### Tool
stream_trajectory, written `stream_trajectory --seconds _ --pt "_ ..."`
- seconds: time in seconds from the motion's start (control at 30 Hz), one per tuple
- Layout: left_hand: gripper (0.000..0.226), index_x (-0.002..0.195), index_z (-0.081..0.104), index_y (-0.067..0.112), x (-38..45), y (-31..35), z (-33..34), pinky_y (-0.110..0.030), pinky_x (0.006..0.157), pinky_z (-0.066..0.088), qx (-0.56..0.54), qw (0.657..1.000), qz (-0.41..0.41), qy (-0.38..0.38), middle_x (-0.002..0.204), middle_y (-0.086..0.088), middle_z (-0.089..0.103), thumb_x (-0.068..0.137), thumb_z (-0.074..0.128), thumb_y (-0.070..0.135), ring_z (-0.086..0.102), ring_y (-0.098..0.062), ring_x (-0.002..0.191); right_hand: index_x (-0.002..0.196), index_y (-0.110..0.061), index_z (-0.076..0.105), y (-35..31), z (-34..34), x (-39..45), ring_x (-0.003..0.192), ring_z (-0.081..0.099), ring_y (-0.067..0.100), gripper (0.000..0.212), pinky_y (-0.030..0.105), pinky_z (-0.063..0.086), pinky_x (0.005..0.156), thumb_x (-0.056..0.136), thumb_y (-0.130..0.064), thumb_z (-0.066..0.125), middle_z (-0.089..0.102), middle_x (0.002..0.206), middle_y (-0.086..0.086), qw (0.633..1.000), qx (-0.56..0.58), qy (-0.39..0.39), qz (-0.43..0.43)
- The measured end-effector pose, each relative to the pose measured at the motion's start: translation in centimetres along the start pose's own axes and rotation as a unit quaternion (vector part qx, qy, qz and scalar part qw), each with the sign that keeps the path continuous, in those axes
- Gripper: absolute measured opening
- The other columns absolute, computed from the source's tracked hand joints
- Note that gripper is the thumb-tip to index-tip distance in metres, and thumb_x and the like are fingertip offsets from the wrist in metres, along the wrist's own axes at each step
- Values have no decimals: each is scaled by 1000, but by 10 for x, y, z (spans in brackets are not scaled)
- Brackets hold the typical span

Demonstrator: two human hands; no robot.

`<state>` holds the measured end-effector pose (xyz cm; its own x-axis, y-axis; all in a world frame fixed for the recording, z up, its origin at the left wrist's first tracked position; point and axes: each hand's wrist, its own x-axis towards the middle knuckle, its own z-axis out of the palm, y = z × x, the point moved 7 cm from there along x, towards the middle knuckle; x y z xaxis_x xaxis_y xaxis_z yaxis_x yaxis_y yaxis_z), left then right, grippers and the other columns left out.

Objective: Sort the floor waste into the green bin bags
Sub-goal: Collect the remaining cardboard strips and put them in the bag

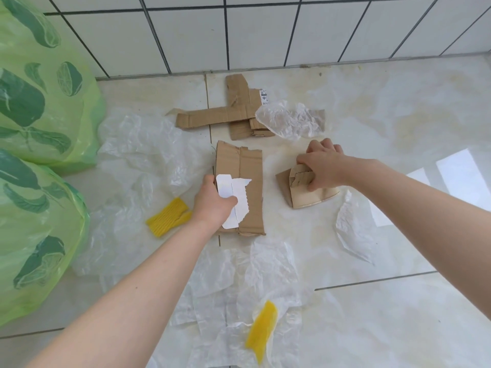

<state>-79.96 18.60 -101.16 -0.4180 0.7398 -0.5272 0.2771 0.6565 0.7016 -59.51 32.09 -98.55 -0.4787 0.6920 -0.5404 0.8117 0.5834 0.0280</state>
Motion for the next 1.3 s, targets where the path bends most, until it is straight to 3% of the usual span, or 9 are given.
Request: stream_trajectory --seconds 0.1,0.17,0.27,0.43,0.6,0.77,0.97,1.13,1.3 --pt "46 123 45 13 -2 -2 -4 -32 80 47 -16 1000 -1 2 110 -1 57 81 64 7 56 -23 99 110 -22 51 0 -5 -12 97 48 28 49 38 39 84 70 -39 74 41 109 7 997 68 25 2" --pt "45 122 46 14 -5 -3 -9 -36 85 50 -29 1000 3 -1 113 -2 59 81 63 6 58 -23 103 98 -19 51 -3 -10 -23 87 50 23 42 35 45 76 70 -39 75 41 95 3 981 190 40 10" --pt "41 121 47 15 -13 -1 -18 -32 82 49 -51 998 18 -7 112 -2 61 83 62 5 59 -21 103 94 -11 55 -12 -15 -39 87 44 19 36 27 36 64 73 -32 76 45 82 0 953 294 68 21" --pt "30 108 49 20 -35 12 -51 -15 63 45 -70 995 66 25 99 7 59 85 60 4 57 -8 87 95 -15 60 -44 -20 -65 85 62 20 30 31 55 64 74 -29 76 64 88 3 916 396 65 2" --pt "25 106 54 17 -71 22 -100 -19 73 45 -76 989 104 77 103 5 61 84 62 9 58 -12 93 104 -23 62 -99 -55 -98 73 70 12 25 35 59 51 82 -21 72 67 91 -1 829 552 78 -42" --pt "21 102 57 17 -113 23 -166 -27 73 50 -85 973 143 162 96 9 64 83 60 9 61 -11 89 106 -28 63 -152 -86 -123 80 72 21 17 44 60 58 93 -20 57 70 100 1 780 615 75 -87" --pt "18 94 58 20 -163 17 -234 -19 66 46 -68 947 173 264 86 12 65 79 62 10 59 -8 78 101 -26 63 -217 -116 -150 78 71 23 28 38 59 55 95 -9 42 70 97 1 748 649 60 -130" --pt "10 87 59 16 -190 9 -284 -23 62 43 -60 925 180 329 78 12 62 77 62 14 55 -11 70 100 -22 61 -249 -137 -157 67 68 0 20 21 53 46 94 -9 46 69 91 -9 718 678 100 -122" --pt "9 86 58 16 -208 -11 -344 -22 63 44 -48 888 179 420 74 12 58 78 59 14 52 -6 65 98 -28 58 -283 -144 -154 73 65 -5 16 13 50 51 92 -13 56 66 94 -12 730 656 114 -154"
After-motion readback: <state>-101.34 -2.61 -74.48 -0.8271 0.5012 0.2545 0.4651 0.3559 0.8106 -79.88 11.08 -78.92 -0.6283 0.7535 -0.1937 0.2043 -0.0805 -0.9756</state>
